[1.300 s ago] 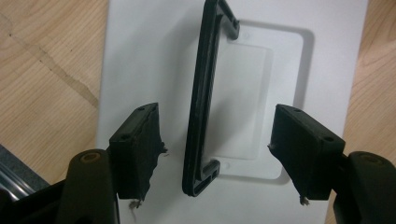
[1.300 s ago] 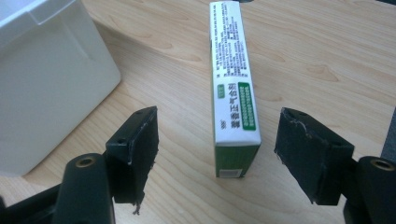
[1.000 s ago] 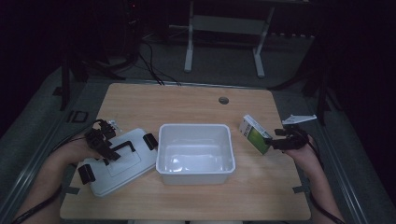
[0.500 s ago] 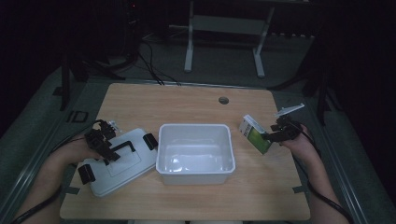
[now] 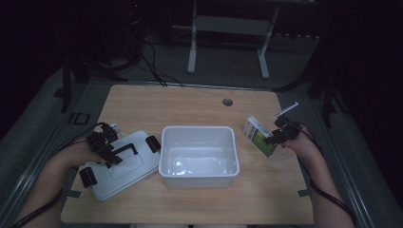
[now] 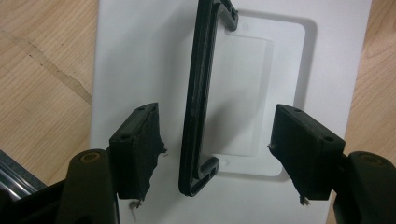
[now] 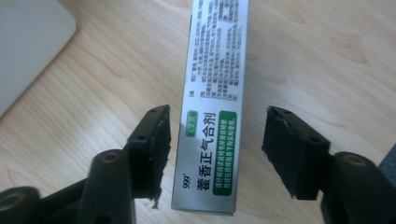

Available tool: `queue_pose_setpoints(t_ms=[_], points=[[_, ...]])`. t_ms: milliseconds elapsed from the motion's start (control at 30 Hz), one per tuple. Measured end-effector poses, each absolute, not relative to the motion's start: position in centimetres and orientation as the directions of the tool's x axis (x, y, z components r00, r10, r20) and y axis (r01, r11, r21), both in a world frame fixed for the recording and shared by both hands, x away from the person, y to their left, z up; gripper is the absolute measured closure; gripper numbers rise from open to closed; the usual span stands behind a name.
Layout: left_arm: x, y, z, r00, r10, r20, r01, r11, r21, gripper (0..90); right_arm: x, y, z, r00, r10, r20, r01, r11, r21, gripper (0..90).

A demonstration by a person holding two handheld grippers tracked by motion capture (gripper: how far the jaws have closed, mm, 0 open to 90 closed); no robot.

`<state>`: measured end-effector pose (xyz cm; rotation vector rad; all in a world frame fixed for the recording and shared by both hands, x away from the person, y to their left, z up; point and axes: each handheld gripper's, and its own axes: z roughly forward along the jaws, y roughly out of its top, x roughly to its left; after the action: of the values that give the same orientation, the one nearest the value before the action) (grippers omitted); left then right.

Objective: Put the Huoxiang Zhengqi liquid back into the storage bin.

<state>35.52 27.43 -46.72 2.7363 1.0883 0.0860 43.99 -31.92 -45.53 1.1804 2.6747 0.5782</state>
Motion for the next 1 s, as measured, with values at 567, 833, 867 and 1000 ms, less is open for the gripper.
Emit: queue_pose_setpoints(t_ms=[567, 833, 867, 1000], points=[[35.5, 27.3, -46.8, 0.732, 0.681, -0.016, 0.671, -0.716, 0.194, 33.5, 45.2, -30.4, -47.0, -0.68, 0.733, 0.015, 0.707, 0.649, 0.281, 54.2], [35.5, 27.2, -47.2, 0.733, 0.68, -0.02, 0.671, -0.717, 0.188, 33.5, 45.4, -30.2, -47.3, -0.665, 0.747, 0.01, 0.722, 0.64, 0.262, 60.8], [35.5, 27.2, -47.3, 0.733, 0.68, -0.02, 0.671, -0.717, 0.187, 33.5, 45.4, -30.3, -47.3, -0.668, 0.744, 0.01, 0.72, 0.642, 0.262, 61.5], [35.5, 27.3, -47.3, 0.733, 0.68, -0.019, 0.672, -0.718, 0.184, 33.5, 45.2, -30.3, -47.3, -0.678, 0.735, -0.006, 0.706, 0.654, 0.27, 63.6]])
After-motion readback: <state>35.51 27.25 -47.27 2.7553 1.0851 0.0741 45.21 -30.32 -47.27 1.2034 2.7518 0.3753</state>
